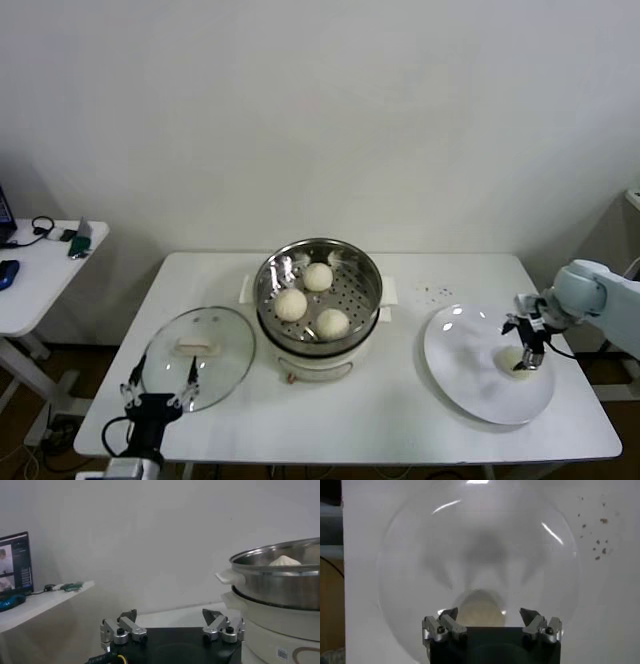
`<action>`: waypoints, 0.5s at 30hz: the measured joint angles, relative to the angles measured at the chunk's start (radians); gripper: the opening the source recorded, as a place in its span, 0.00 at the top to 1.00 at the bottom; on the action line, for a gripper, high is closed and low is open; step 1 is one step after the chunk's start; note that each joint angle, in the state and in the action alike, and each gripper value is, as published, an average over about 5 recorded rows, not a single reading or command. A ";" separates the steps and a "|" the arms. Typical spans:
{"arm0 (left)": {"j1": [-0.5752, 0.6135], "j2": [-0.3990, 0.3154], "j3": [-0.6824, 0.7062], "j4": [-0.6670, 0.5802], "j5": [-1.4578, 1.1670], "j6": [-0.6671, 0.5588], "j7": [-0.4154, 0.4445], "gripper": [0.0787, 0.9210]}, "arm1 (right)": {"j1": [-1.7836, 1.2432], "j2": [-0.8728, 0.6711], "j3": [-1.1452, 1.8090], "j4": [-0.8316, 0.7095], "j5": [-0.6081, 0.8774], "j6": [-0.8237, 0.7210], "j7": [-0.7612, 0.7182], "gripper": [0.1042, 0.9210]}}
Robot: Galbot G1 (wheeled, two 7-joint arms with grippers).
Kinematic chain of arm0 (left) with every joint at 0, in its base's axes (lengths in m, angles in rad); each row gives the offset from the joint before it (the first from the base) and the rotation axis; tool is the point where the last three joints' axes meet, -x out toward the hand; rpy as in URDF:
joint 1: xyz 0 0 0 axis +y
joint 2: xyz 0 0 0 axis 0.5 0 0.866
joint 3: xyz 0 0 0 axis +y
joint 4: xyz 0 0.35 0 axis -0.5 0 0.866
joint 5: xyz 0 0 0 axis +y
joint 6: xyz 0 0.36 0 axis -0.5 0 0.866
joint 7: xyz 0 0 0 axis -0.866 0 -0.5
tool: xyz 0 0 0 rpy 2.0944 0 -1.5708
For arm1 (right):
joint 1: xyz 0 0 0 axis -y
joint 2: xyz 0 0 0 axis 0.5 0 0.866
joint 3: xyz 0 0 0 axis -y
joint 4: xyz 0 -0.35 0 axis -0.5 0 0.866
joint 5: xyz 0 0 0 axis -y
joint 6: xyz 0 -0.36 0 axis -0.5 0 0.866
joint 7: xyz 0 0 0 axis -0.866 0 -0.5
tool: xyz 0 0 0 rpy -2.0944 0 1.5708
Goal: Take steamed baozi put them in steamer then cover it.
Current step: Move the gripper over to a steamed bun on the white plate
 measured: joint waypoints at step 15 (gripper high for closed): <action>0.005 -0.003 0.001 -0.001 0.012 0.003 -0.001 0.12 | -0.098 0.032 0.092 -0.082 -0.056 0.015 -0.025 0.12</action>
